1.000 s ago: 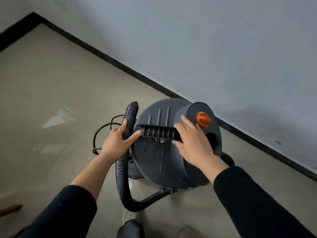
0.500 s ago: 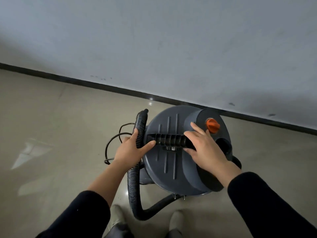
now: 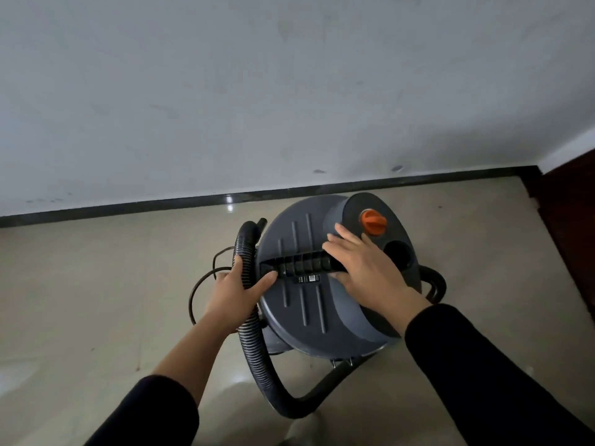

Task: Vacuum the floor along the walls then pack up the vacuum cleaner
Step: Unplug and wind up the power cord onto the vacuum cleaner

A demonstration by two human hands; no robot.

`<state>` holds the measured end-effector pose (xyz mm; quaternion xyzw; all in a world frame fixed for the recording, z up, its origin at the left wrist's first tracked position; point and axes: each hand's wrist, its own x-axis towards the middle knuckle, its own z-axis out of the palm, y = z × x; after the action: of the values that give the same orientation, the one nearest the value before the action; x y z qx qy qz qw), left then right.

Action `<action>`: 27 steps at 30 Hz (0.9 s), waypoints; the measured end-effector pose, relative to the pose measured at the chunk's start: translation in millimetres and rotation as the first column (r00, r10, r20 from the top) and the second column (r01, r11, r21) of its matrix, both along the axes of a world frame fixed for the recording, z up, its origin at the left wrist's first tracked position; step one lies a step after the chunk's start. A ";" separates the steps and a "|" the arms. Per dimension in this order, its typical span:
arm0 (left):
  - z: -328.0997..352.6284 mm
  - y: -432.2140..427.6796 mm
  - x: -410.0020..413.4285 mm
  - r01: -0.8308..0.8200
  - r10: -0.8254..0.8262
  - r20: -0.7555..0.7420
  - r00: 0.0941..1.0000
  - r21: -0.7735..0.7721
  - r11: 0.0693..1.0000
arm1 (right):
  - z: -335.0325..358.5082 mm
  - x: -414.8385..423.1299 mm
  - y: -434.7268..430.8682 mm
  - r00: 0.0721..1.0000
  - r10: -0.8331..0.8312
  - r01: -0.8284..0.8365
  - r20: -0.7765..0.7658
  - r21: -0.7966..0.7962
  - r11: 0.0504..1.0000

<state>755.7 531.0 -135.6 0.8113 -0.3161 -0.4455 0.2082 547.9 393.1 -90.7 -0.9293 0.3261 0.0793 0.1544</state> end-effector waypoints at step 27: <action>-0.5 -342.8 -366.8 0.294 -0.297 0.015 0.955 0.098 0.951 | 14.8 -371.1 -279.6 0.867 -0.452 0.474 -0.211 0.068 0.878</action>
<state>388.9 188.2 -136.1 0.7704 -0.4155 -0.4741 0.0960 176.8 113.5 -75.9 -0.8012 0.5475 0.1465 0.1919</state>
